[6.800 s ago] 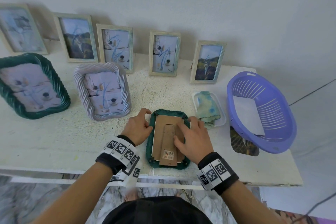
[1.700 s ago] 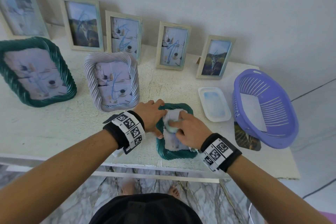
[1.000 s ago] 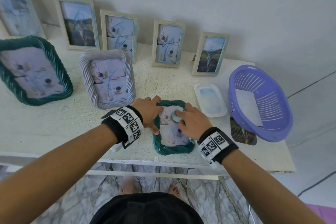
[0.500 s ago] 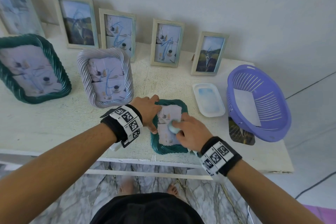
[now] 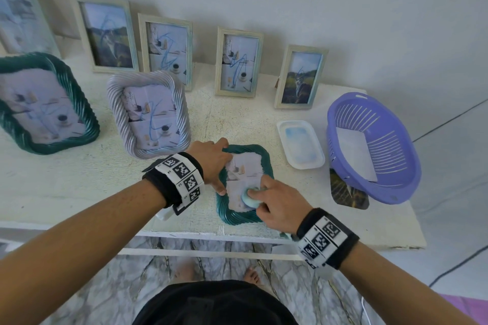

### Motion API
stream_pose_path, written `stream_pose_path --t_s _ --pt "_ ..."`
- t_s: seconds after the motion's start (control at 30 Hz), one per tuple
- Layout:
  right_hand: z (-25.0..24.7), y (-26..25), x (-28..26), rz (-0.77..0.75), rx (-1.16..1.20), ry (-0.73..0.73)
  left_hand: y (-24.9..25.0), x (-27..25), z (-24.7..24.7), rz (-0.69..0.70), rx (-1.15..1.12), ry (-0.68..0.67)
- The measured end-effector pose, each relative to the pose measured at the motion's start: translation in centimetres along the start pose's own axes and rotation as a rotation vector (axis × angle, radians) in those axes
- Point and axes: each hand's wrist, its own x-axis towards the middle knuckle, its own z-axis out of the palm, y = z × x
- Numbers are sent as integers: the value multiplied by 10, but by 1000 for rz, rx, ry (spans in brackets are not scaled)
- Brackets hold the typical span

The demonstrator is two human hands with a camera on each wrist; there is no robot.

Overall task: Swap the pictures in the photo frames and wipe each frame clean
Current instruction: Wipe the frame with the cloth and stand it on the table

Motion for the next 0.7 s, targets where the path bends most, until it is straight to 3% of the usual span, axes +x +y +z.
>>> stream_pose_path --t_s 0.27,0.47,0.7 --pt "-15 20 30 135 -71 83 2 0 0 -8 -2 0" --pt "-1 2 -6 -21 13 -5 3 1 -1 -10 17 -6" --pt "-13 12 19 72 -49 71 2 0 -1 -6 -11 0"
